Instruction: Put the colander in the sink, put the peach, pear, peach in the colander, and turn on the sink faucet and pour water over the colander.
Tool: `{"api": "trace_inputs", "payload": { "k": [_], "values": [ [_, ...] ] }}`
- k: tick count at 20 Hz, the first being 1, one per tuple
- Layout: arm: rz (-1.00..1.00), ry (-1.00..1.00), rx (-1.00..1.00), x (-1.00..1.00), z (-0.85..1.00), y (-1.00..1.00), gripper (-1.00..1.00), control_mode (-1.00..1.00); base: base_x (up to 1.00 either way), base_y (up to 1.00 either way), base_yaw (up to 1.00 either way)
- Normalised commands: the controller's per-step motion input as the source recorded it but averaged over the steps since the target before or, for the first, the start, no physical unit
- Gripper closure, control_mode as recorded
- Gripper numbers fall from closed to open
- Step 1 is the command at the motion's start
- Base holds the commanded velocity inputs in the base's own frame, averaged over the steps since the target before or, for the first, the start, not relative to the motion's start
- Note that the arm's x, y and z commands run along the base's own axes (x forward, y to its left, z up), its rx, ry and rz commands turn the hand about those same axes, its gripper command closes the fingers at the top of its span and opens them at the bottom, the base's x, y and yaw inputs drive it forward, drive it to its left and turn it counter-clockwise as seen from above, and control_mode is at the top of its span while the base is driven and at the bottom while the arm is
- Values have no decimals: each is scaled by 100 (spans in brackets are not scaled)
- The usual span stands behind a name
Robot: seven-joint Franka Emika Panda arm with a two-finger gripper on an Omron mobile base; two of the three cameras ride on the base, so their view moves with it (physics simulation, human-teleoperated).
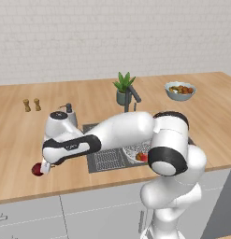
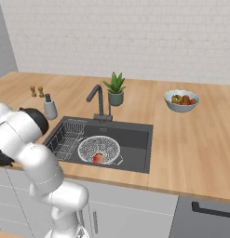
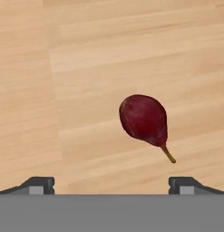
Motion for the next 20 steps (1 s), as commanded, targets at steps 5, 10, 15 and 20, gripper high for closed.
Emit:
{"api": "trace_inputs", "payload": {
  "k": [5, 10, 15, 20],
  "values": [
    [0, 1, 0, 18, -23, 32, -100, -100, 0, 0, 0],
    [0, 3, -1, 19, -22, 14, -100, -100, 0, 0, 0],
    [0, 0, -9, 20, -9, 5, -100, -100, 0, 0, 0],
    [0, 1, -9, 10, -6, 7, -100, -100, 0, 0, 0]
  ]
}}
